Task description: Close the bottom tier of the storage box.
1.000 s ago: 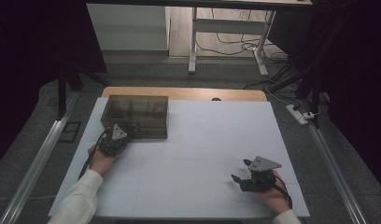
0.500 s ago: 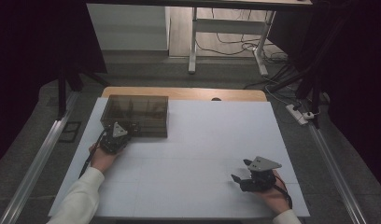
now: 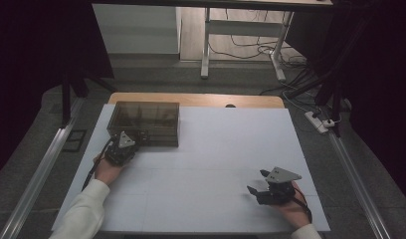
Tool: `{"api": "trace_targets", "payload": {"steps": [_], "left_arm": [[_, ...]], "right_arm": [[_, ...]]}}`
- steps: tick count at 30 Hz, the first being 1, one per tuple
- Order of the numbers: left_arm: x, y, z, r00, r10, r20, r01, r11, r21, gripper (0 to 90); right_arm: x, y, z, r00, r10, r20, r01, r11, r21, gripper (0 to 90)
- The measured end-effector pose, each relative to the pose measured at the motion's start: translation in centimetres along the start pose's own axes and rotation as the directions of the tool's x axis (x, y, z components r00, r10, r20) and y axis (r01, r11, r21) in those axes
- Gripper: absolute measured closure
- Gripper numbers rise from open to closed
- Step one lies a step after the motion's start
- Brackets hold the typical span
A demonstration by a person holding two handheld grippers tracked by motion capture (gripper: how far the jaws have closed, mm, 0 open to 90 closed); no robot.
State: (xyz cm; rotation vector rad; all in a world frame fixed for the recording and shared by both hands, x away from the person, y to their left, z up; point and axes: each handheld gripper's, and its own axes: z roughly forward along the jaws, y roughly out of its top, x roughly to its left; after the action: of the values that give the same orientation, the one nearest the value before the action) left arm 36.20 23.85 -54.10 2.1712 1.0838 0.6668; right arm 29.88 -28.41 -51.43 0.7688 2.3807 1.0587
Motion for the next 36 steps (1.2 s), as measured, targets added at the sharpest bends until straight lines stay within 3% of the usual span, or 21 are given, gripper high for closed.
{"api": "trace_targets", "payload": {"steps": [8, 19, 23, 27, 31, 36], "left_arm": [[-0.4, -0.4, -1.7, 0.9998, 0.007, 0.018, -0.006, 0.9995, -0.03, 88.2], [-0.5, -0.9, -3.7, 0.9964, -0.029, 0.079, 0.035, 0.9964, -0.077, 88.2], [-1.0, -1.1, -4.3, 0.9952, -0.024, 0.095, 0.032, 0.9953, -0.091, 87.4], [-1.6, -1.4, -4.9, 0.9885, -0.038, 0.146, 0.053, 0.9936, -0.1, 78.1], [-2.4, -1.8, -5.7, 0.9874, -0.053, 0.149, 0.071, 0.9906, -0.117, 63.1], [-3.2, -2.3, -6.5, 0.9849, -0.071, 0.158, 0.088, 0.9906, -0.104, 48.6]], "right_arm": [[0.0, 0.0, -0.1, 1.0, 0.0, -0.004, 0.0, 1.0, -0.005, 23.6], [0.0, -0.1, -0.2, 1.0, -0.001, 0.0, 0.001, 1.0, -0.004, 23.6], [0.0, -0.1, -0.2, 1.0, -0.002, 0.001, 0.002, 1.0, -0.003, 23.6], [0.0, -0.2, -0.2, 1.0, 0.001, -0.001, -0.001, 1.0, -0.001, 23.6], [-0.1, -0.2, -0.2, 1.0, 0.004, -0.002, -0.004, 1.0, 0.0, 23.7], [-0.2, -0.3, -0.2, 1.0, 0.007, -0.004, -0.007, 1.0, -0.003, 23.6]]}}
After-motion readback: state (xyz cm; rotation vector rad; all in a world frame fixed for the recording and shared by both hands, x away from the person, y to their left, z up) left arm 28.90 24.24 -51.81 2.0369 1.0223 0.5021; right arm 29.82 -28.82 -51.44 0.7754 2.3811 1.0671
